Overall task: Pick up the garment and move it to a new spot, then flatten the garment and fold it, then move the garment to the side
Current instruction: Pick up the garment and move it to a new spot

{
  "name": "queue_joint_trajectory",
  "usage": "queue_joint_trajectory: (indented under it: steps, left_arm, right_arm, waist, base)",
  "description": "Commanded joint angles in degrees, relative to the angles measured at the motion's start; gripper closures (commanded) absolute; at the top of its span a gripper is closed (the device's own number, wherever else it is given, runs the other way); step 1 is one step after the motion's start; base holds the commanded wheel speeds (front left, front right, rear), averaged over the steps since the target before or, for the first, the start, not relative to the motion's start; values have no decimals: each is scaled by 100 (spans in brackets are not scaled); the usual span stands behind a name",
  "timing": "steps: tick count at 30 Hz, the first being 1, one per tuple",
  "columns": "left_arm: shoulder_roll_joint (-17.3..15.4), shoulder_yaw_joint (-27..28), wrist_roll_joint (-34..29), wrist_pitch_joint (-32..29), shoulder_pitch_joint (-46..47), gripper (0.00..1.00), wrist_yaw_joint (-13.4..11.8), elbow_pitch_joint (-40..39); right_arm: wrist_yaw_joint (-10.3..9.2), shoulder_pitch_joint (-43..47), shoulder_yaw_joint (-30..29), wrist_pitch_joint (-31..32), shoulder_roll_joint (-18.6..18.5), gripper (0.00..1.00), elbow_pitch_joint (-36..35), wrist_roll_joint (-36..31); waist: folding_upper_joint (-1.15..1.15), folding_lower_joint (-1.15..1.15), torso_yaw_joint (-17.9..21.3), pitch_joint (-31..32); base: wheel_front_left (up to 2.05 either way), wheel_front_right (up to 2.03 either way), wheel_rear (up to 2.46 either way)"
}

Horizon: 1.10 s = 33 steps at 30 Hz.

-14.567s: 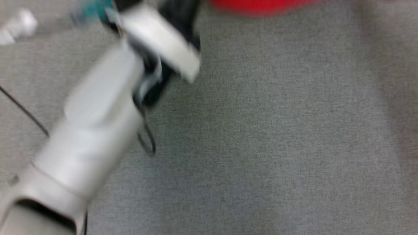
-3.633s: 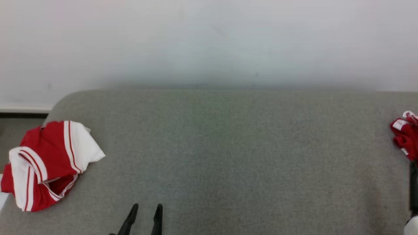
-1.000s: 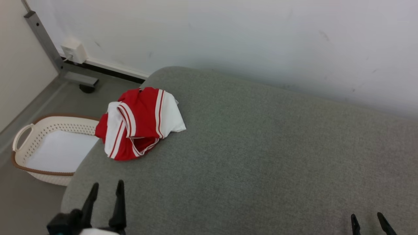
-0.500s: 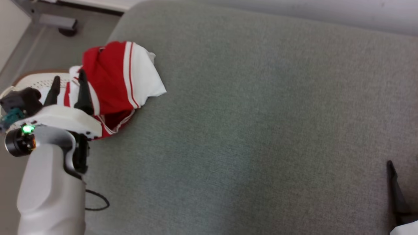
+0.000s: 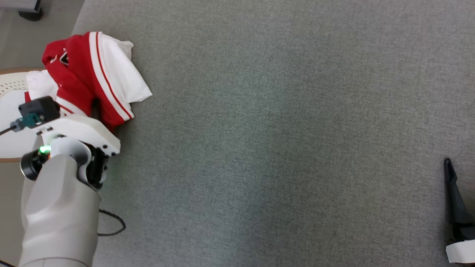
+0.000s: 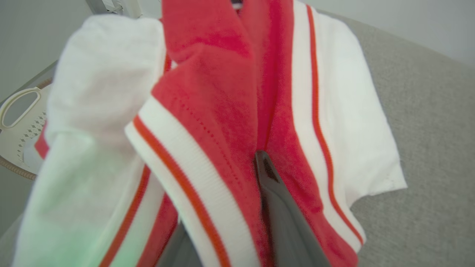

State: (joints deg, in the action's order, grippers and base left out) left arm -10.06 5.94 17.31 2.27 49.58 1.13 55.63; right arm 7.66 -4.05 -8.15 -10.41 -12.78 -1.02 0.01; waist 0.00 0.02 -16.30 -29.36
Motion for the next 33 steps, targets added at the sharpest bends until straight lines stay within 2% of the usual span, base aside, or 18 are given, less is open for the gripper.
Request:
queue_joint_trajectory:
  steps: [1,7,11,16,24,30,33]
  left_arm:
    - [-101,-24,-4,257,215,100,53,68]
    - [-194,-174,-91,707,472,100,255,89]
    - [-293,-305,-152,700,604,100,366,-50]
    - [-403,-553,-197,400,760,100,502,-537]
    - [-363,-1027,10,-540,453,100,613,-2109]
    - [-232,-1413,262,-1404,-6,100,629,-3758]
    - [-60,-1627,400,-1786,-281,100,627,-4484]
  right_arm:
    - [-33,217,-108,151,2,0,450,35]
    - [-26,218,87,-53,231,0,647,96]
    - [-27,171,203,-177,377,0,840,118]
    - [-27,175,312,-339,614,0,1238,149]
    - [-28,263,317,-469,860,0,1713,235]
    - [-27,228,291,-476,945,0,1785,305]
    - [-27,213,293,-475,962,0,1765,326]
  waist:
    - [0,-2,56,131]
    - [0,-2,192,725]
    - [0,-2,303,1106]
    - [0,-2,544,1718]
    - [0,-2,975,2357]
    - [0,-2,1362,2506]
    - [0,-2,1575,2491]
  base:
    - [0,0,0]
    - [0,0,0]
    - [0,0,0]
    - [0,0,0]
    - [0,0,0]
    - [0,0,0]
    - [0,0,0]
